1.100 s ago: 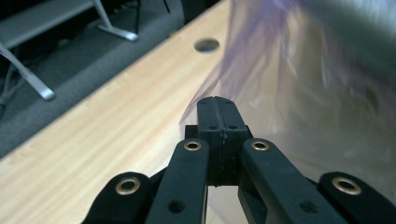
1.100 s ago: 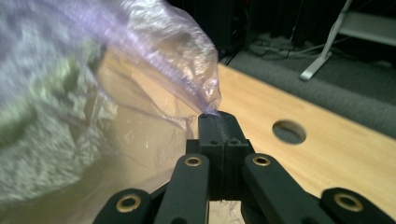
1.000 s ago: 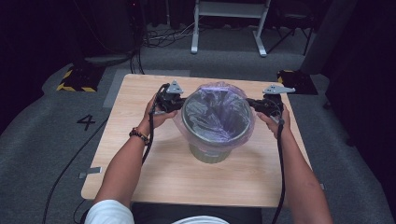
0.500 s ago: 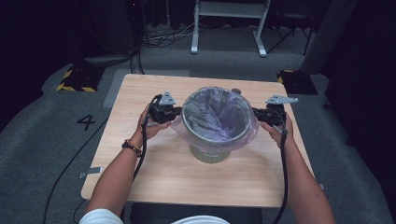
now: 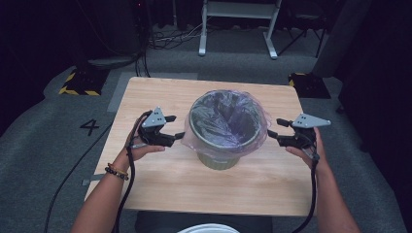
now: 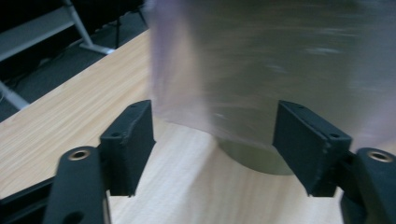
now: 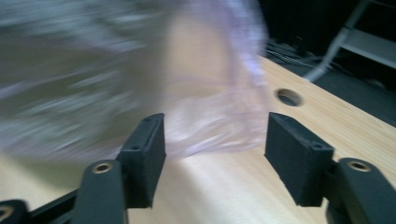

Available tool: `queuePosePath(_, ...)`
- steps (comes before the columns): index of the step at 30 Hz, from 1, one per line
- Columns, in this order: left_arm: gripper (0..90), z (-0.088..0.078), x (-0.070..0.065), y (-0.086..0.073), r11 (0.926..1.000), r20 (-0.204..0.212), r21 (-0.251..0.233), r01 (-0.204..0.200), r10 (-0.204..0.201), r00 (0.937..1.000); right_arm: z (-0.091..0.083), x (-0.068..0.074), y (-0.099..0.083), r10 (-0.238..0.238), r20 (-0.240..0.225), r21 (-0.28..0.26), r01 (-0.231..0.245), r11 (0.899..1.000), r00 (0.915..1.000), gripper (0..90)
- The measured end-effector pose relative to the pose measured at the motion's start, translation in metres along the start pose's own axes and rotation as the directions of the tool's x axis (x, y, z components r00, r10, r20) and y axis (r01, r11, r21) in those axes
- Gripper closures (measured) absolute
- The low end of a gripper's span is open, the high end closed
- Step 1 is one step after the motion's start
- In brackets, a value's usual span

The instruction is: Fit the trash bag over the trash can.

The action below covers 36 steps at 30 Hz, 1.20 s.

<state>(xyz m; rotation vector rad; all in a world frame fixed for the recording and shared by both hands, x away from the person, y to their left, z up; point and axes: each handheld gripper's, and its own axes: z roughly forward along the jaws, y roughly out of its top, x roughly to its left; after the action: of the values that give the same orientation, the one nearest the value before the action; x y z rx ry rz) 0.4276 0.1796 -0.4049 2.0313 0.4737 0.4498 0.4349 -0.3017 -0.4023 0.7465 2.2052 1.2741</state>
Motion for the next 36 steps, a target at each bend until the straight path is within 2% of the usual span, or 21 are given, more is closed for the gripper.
queuePosePath(2, 26.3, 0.001, -0.008, 0.001, 0.9997, 0.018, 0.013, -0.02, 0.02, 0.9996, -0.005, 0.012, -0.003, -0.056, -0.031, 0.007, 0.057, 0.998, 0.9979, 34.3)
queuePosePath(4, 25.4, 0.005, -0.017, 0.003, 0.9991, 0.024, 0.015, -0.041, 0.04, 0.9989, -0.007, 0.023, -0.005, -0.086, -0.026, 0.002, 0.086, 0.996, 0.9959, 30.8)
queuePosePath(5, 25.5, 0.007, -0.019, 0.005, 0.9989, 0.034, 0.013, -0.046, 0.045, 0.9984, -0.008, 0.028, -0.006, -0.1, -0.043, -0.003, 0.1, 0.995, 0.994, 30.7)
queuePosePath(6, 25.6, 0.009, -0.021, 0.006, 0.9984, 0.025, 0.015, -0.055, 0.054, 0.9982, -0.007, 0.034, -0.007, -0.116, -0.048, -0.011, 0.115, 0.993, 0.9921, 30.2)
queuePosePath(8, 25.8, 0.013, -0.024, 0.006, 0.9981, 0.042, 0.022, -0.058, 0.057, 0.9975, -0.005, 0.043, -0.008, -0.134, -0.049, -0.026, 0.133, 0.991, 0.9897, 28.5)
queuePosePath(11, 27.2, 0.02, -0.026, 0.005, 0.997, 0.043, 0.036, -0.068, 0.067, 0.9968, 0.001, 0.058, -0.006, -0.198, -0.007, -0.016, 0.198, 0.98, 0.9801, 28.5)
queuePosePath(12, 31.7, 0.021, -0.027, 0.004, 0.9967, 0.04, 0.04, -0.07, 0.068, 0.9969, 0.005, 0.062, -0.006, -0.215, -0.002, -0.015, 0.215, 0.976, 0.9766, 31.1)
queuePosePath(13, 34.3, 0.024, -0.027, 0.005, 0.9952, 0.011, 0.054, -0.081, 0.081, 0.9967, 0.007, 0.064, -0.005, -0.218, 0.013, -0.016, 0.218, 0.976, 0.9759, 34.4)
queuePosePath(14, 37.8, 0.026, -0.027, 0.005, 0.9946, 0.009, 0.061, -0.084, 0.083, 0.9965, 0.011, 0.065, -0.005, -0.218, 0.045, -0.011, 0.219, 0.976, 0.9749, 44.2)
queuePosePath(15, 43.9, 0.027, -0.026, 0.005, 0.9948, 0.012, 0.061, -0.081, 0.081, 0.9967, 0.013, 0.064, -0.005, -0.221, 0.048, -0.009, 0.221, 0.975, 0.9742, 58.9)
queuePosePath(17, 57.3, 0.03, -0.025, 0.006, 0.9934, -0.026, 0.076, -0.086, 0.088, 0.9958, 0.016, 0.063, -0.006, -0.213, 0.042, -0.015, 0.214, 0.977, 0.9761, 69.8)
queuePosePath(18, 66.3, 0.031, -0.024, 0.006, 0.992, -0.014, 0.078, -0.099, 0.1, 0.9949, 0.017, 0.062, -0.006, -0.214, 0.038, -0.015, 0.215, 0.977, 0.9761, 78.0)
queuePosePath(19, 70.8, 0.032, -0.024, 0.005, 0.9918, 0.002, 0.071, -0.106, 0.106, 0.9944, 0.018, 0.062, -0.007, -0.215, 0.036, -0.019, 0.216, 0.976, 0.976, 82.2)
queuePosePath(20, 79.2, 0.033, -0.023, 0.005, 0.9916, 0.005, 0.069, -0.109, 0.109, 0.994, 0.018, 0.062, -0.007, -0.206, 0.028, -0.028, 0.207, 0.978, 0.9781, 87.5)
queuePosePath(21, 87.2, 0.033, -0.023, 0.004, 0.991, 0.008, 0.067, -0.116, 0.116, 0.9932, 0.019, 0.062, -0.008, -0.203, 0.017, -0.035, 0.203, 0.978, 0.9791, 90.0)
queuePosePath(22, 89.9, 0.034, -0.023, 0.003, 0.9918, 0.018, 0.063, -0.111, 0.111, 0.9937, 0.019, 0.062, -0.008, -0.203, 0.006, -0.037, 0.203, 0.978, 0.9792, 90.0)
queuePosePath(27, 90.0, 0.041, -0.024, -0.005, 0.9871, 0.023, 0.106, -0.12, 0.118, 0.9928, 0.02, 0.062, -0.015, -0.178, -0.051, -0.016, 0.178, 0.984, 0.9827, 90.0)
queuePosePath(30, 90.0, 0.045, -0.023, -0.015, 0.9836, 0.031, 0.141, -0.112, 0.109, 0.9936, 0.021, 0.057, -0.022, -0.121, -0.073, -0.009, 0.121, 0.993, 0.9899, 90.0)
queuePosePath(33, 90.0, 0.046, -0.022, -0.022, 0.9807, 0.025, 0.168, -0.1, 0.097, 0.9949, 0.023, 0.051, -0.029, -0.074, -0.1, 0.006, 0.075, 0.997, 0.9922, 90.0)
queuePosePath(36, 90.0, 0.044, -0.021, -0.029, 0.9846, 0.024, 0.161, -0.069, 0.066, 0.9975, 0.028, 0.048, -0.036, -0.04, -0.11, 0.04, 0.045, 0.998, 0.9931, 90.0)
